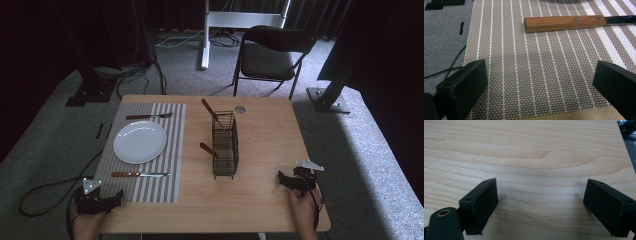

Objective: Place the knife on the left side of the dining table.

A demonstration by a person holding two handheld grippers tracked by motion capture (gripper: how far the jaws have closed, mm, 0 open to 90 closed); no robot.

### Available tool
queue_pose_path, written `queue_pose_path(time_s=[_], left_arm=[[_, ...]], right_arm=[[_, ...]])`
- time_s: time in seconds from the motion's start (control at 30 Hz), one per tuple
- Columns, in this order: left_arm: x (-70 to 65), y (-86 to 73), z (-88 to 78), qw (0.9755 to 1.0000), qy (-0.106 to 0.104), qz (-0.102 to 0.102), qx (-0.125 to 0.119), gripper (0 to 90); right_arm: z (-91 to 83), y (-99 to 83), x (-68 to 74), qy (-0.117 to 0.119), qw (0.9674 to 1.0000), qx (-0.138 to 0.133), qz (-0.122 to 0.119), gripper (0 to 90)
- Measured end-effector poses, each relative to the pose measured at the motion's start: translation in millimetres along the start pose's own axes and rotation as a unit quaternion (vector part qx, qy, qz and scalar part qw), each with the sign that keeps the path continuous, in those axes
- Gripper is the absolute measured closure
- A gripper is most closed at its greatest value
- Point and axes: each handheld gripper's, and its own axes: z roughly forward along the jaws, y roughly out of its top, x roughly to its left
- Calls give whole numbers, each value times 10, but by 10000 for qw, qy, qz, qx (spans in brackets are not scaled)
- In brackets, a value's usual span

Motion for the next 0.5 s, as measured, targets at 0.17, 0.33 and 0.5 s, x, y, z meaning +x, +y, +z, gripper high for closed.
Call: queue_pose_path(time_s=[0.17, 0.33, 0.5], left_arm=[[1, 2, 10, 10000, 35, 26, 41, 0], [-16, 10, 27, 9999, 71, 47, 116, 0], [-25, 12, 34, 9998, 67, 97, 166, 0]], right_arm=[[0, 0, 0, 0, 10000, 0, 0, 116], [0, 0, 0, 0, 10000, -1, 0, 116], [0, 1, 0, 0, 10000, 1, 0, 115]])
